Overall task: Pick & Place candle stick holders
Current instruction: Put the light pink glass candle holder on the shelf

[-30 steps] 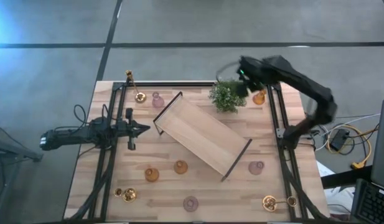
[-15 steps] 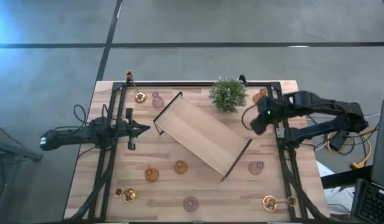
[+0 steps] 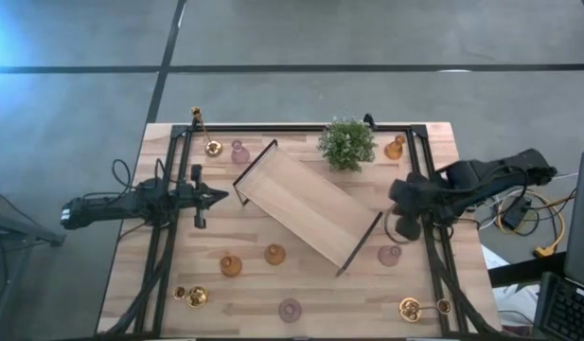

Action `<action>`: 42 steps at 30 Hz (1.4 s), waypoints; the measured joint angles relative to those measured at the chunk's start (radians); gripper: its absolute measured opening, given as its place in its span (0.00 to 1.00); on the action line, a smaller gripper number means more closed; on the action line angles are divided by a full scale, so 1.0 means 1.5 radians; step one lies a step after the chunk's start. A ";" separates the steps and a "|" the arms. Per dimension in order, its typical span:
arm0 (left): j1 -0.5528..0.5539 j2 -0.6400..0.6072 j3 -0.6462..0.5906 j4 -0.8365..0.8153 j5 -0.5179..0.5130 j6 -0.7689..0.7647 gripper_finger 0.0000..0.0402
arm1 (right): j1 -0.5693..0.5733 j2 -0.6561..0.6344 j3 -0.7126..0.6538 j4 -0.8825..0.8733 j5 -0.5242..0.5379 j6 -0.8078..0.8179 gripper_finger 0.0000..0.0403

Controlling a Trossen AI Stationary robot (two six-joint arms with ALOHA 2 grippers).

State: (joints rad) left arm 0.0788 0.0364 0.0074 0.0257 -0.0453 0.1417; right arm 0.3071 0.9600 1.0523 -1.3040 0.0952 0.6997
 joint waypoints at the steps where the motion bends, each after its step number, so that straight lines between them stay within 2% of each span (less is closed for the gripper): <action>1: 0.000 0.000 0.000 0.000 0.000 0.000 0.05 | 0.021 -0.005 0.001 -0.010 0.000 0.016 0.02; 7: 0.000 0.000 0.000 0.000 0.000 0.000 0.05 | 0.172 -0.030 0.026 -0.090 0.010 0.166 0.02; 16: 0.000 0.000 0.000 0.000 0.000 0.000 0.05 | 0.398 -0.036 0.022 -0.084 0.064 0.309 0.02; 22: 0.000 0.000 0.000 0.000 0.000 0.000 0.05 | 0.486 -0.009 0.009 -0.082 0.116 0.374 0.02; 28: 0.000 0.000 0.000 0.000 0.000 0.000 0.05 | 0.490 0.024 -0.030 -0.048 0.121 0.385 0.02; 32: 0.000 0.000 0.000 0.000 0.000 0.000 0.05 | 0.474 0.051 -0.042 -0.037 0.152 0.372 0.02; 36: 0.000 0.000 0.000 0.000 0.000 0.000 0.05 | 0.429 0.073 -0.038 -0.038 0.161 0.385 0.02; 42: 0.000 0.000 0.000 0.000 0.000 0.000 0.05 | 0.341 0.103 -0.013 -0.031 0.108 0.299 0.08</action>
State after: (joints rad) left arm 0.0785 0.0364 0.0074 0.0257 -0.0456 0.1414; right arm 0.8188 1.1150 1.0323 -1.3507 0.2579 1.1475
